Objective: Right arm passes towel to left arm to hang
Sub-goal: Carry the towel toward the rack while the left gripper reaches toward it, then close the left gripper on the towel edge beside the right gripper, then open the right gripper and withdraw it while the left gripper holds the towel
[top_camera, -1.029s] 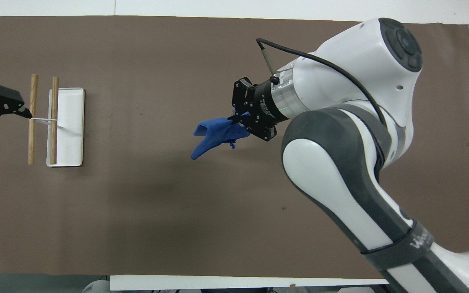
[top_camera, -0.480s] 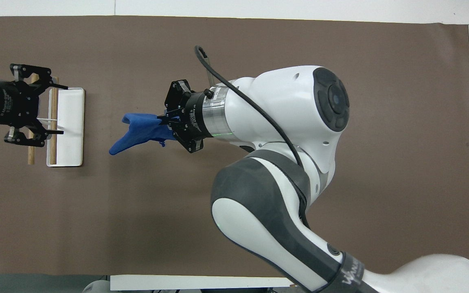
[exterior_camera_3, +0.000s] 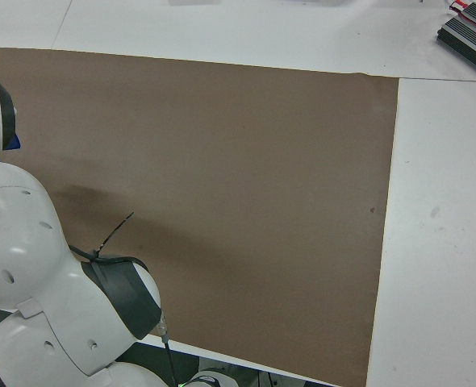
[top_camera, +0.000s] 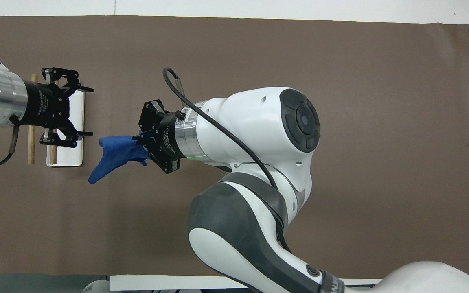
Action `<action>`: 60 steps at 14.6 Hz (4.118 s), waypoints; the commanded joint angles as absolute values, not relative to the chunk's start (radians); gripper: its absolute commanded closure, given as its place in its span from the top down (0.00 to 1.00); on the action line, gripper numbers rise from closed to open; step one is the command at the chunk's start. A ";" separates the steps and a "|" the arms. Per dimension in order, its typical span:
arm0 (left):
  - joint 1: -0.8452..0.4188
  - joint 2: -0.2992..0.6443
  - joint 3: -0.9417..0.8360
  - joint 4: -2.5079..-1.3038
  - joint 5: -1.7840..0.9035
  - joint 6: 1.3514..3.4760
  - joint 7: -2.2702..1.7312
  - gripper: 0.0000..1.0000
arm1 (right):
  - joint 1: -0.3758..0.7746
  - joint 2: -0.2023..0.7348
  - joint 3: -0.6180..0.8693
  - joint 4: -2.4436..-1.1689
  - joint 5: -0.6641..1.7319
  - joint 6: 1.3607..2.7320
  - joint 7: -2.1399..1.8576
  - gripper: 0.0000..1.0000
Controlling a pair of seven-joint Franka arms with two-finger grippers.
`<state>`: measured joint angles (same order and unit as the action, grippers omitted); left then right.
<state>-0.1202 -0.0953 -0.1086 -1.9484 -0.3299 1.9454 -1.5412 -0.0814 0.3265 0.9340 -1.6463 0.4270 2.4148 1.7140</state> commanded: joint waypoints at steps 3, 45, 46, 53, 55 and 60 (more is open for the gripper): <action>-0.138 -0.117 -0.100 -1.959 -0.345 1.830 -1.563 1.00 | -0.087 0.351 0.959 -1.631 0.443 2.425 1.723 0.00; -0.190 -0.163 -0.101 -2.029 -0.359 1.825 -1.520 0.00 | -0.100 0.356 0.959 -1.618 0.442 2.439 1.715 0.00; -0.190 -0.163 -0.101 -2.029 -0.359 1.825 -1.520 0.00 | -0.098 0.356 0.960 -1.618 0.442 2.439 1.713 0.00; -0.190 -0.160 -0.101 -2.025 -0.357 1.833 -1.520 0.00 | -0.098 0.353 0.959 -1.618 0.431 2.436 1.668 1.00; -0.186 -0.152 -0.100 -2.019 -0.357 1.873 -1.502 0.00 | -0.098 0.342 0.948 -1.626 0.422 2.431 1.588 1.00; -0.118 -0.138 -0.095 -2.013 -0.339 1.937 -1.308 0.01 | -0.127 0.232 0.859 -1.787 0.224 2.418 1.213 1.00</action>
<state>-0.1613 -0.1305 -0.1013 -1.9956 -0.3384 1.9126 -1.4129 -0.0951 0.3160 0.9007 -1.6865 0.2855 2.4197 1.3418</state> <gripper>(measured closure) 0.978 0.000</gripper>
